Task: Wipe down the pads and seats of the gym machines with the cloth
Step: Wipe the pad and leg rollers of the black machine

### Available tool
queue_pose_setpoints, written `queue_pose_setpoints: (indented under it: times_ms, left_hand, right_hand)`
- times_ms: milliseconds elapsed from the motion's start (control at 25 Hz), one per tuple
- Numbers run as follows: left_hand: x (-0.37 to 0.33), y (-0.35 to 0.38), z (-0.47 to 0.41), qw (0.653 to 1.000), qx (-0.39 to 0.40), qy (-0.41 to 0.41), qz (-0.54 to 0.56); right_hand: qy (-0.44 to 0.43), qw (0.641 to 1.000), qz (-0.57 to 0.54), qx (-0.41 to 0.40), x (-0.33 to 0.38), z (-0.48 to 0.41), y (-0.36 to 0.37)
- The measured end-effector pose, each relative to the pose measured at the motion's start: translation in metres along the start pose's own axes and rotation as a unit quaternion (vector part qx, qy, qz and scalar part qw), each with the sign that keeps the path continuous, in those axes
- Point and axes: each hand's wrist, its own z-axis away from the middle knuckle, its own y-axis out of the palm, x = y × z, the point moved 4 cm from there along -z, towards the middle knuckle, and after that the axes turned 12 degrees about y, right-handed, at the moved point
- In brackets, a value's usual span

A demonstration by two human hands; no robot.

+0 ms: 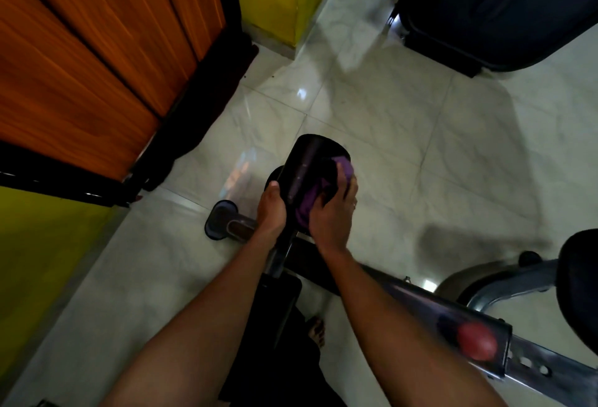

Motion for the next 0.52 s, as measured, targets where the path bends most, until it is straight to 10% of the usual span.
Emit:
queue_pose_setpoints:
  times_ms: [320, 520]
  left_hand:
    - [-0.036, 0.010, 0.045, 0.995, -0.024, 0.071, -0.066]
    - [-0.023, -0.001, 0.021, 0.997, 0.029, 0.067, -0.016]
  right_hand:
    - [-0.233, 0.957, 0.169, 0.029, -0.001, 0.002, 0.000]
    - [-0.037, 0.995, 0.088, 0.022, 0.027, -0.053, -0.008]
